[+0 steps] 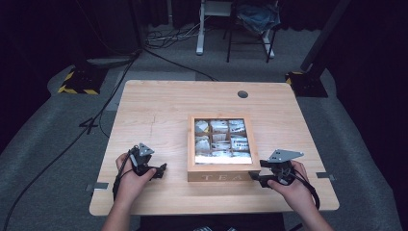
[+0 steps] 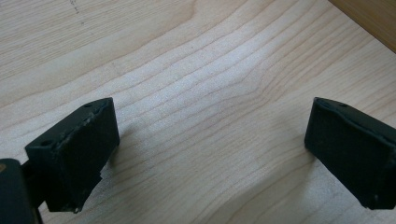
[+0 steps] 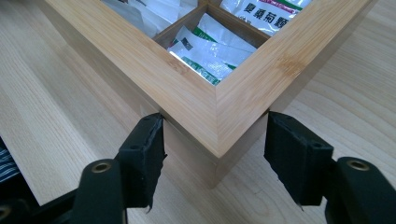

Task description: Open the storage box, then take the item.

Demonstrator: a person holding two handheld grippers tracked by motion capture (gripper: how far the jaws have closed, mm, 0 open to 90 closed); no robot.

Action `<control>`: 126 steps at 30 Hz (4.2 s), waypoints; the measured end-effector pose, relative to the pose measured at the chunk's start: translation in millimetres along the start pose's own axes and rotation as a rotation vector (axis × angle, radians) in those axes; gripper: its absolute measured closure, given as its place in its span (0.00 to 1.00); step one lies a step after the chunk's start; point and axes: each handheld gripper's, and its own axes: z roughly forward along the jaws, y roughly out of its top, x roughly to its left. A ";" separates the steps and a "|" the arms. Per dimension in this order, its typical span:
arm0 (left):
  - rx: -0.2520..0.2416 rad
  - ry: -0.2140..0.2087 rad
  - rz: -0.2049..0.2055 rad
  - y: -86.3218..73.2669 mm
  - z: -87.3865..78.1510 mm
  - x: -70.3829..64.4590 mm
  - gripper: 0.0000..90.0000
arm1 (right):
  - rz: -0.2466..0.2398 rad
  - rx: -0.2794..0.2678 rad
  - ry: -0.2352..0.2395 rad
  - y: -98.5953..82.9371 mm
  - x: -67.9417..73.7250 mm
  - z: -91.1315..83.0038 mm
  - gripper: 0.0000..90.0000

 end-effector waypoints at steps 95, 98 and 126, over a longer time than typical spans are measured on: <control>-0.004 0.000 -0.001 0.6 0.6 0.1 0.05 | -0.183 -0.393 -0.384 85.0 -6.8 -32.5 0.62; -0.006 -0.001 -0.006 0.1 0.3 -0.5 0.05 | -0.169 -0.410 -0.381 85.4 -10.5 -29.7 0.62; -0.049 -0.061 0.039 8.8 -21.5 -9.6 0.26 | -0.093 -0.465 -0.354 95.1 -24.6 -27.4 0.63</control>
